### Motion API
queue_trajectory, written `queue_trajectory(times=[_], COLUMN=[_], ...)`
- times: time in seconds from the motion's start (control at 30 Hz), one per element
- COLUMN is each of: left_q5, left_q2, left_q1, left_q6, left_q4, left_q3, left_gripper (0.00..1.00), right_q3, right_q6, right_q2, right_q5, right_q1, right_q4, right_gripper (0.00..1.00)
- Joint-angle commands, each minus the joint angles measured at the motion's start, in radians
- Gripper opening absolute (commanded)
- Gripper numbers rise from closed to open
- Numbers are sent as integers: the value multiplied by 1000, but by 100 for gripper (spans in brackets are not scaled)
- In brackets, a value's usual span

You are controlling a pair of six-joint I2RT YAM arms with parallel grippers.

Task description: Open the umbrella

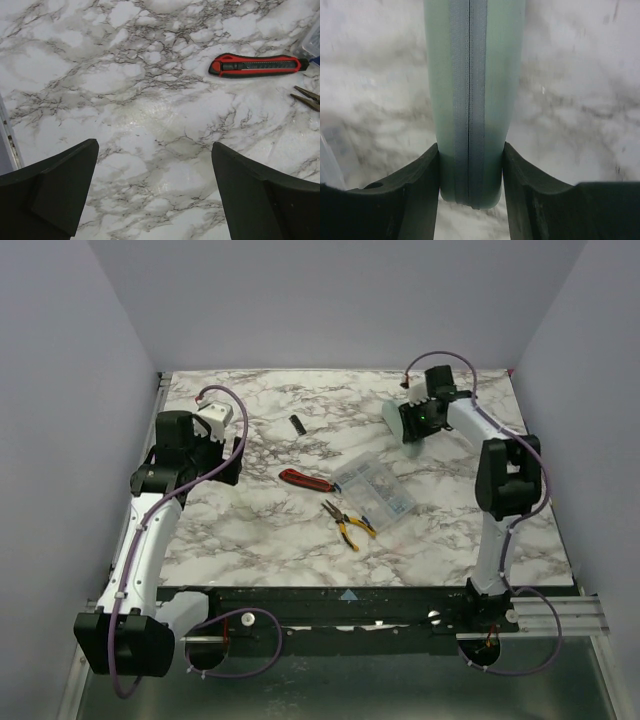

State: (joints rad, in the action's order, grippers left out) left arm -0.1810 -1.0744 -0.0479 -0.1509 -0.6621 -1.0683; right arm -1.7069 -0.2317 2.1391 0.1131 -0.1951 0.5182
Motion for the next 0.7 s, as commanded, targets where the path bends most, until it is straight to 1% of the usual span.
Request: queue_trajectory(times=[0.0,0.07,0.17,0.23,0.3,0.37,0.5,0.67], left_q5=[-152,-181,-203,-211,-218,-219,-215,-212], left_q2=[17,19,15,8,0,-3,-8,-19], left_q1=[1,1,2,2,1,1,2,2], left_q6=[-45,-53,-60,-65,-71,-81,-95,-104], left_q4=[-7,-2,7,6,3,-1,1,2], left_q3=[31,40,43,32,23,16,7,5], left_gripper=[98,98,98,98,98,98,98,98], right_q3=[167,193,212,228,230,214,167,40], right_q6=[-135,-152,-114,-96,-83,-73,-81,-108], right_q2=[-69,-63,-48,-50,-51,-41,-35,-18], right_q5=[261,324,373,363,331,321,287,256], right_q1=[129,184,256,278,287,306,348,400], right_q4=[416,493,503,470,453,459,468,518], right_gripper=[46,56,64,70,82,89,95,98])
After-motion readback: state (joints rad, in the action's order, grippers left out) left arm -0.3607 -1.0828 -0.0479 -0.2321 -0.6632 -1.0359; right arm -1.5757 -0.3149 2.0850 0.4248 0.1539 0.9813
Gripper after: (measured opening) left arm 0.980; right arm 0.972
